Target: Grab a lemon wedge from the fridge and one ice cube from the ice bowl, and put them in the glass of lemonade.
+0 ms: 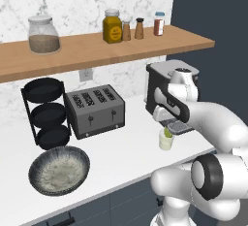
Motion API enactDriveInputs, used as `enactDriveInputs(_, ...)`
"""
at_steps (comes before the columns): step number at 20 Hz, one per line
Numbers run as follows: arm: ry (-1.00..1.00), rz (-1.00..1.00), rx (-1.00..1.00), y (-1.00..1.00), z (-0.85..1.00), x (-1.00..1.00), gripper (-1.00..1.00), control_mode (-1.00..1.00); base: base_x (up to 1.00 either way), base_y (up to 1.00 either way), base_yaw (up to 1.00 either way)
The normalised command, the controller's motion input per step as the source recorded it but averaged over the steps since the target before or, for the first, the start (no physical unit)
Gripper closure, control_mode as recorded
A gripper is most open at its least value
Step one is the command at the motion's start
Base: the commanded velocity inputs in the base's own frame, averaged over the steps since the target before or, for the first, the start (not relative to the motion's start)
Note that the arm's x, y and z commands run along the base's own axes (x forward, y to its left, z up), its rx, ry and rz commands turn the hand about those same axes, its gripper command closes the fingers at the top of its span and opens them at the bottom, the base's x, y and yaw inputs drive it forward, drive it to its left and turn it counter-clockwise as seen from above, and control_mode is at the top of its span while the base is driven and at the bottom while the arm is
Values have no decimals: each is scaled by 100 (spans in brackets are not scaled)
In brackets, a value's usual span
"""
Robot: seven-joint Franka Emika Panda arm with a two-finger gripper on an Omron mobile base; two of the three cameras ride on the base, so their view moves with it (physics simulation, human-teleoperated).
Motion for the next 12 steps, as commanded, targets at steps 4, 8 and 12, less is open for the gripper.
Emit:
enactDriveInputs(4,0,0,0,4,-12,0,100,-100,0,0,0)
enactDriveInputs(8,0,0,0,0,-20,0,100,-100,0,0,0)
enactDriveInputs(12,0,0,0,0,-13,0,100,-100,0,0,0)
